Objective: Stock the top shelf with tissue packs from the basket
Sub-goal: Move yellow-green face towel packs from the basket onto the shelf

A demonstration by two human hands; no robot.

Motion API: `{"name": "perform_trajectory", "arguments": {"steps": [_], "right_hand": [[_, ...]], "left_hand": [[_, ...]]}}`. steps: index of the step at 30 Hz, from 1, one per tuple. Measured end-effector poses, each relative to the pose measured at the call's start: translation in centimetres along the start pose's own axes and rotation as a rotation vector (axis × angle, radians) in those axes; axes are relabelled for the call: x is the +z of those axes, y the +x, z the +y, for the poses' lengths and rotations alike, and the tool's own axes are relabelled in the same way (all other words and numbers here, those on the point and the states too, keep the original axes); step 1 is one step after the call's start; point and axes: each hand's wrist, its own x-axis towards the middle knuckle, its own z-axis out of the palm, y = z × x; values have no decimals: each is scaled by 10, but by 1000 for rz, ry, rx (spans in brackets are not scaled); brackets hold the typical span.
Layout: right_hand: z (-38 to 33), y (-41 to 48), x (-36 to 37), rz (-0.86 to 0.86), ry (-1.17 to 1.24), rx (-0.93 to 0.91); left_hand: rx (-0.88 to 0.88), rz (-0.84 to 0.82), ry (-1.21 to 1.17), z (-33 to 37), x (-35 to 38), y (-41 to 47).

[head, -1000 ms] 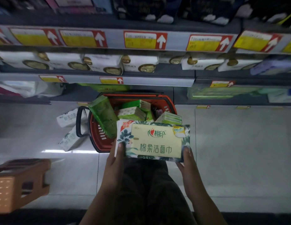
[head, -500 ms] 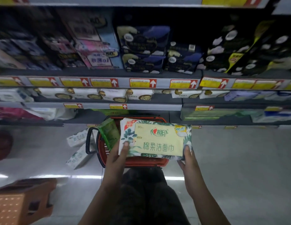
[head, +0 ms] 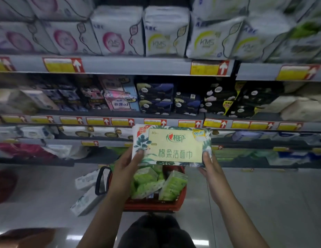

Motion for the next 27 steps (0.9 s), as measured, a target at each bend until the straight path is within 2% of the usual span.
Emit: {"name": "perform_trajectory", "arguments": {"steps": [6,13,19,27], "right_hand": [[-42,-4,-7,-30,13,-143],[-73,-11,-15,12,84,-240],[-96,-16,-16,-5,71,-314],[-109,-25,-16,-42,97,-369]], "left_hand": [[103,-81,40,48,-3,3],[296,-173,112,97,-3,3],[263,-114,41,112,0,-5],[317,-58,-14,123,-9,-11]]}}
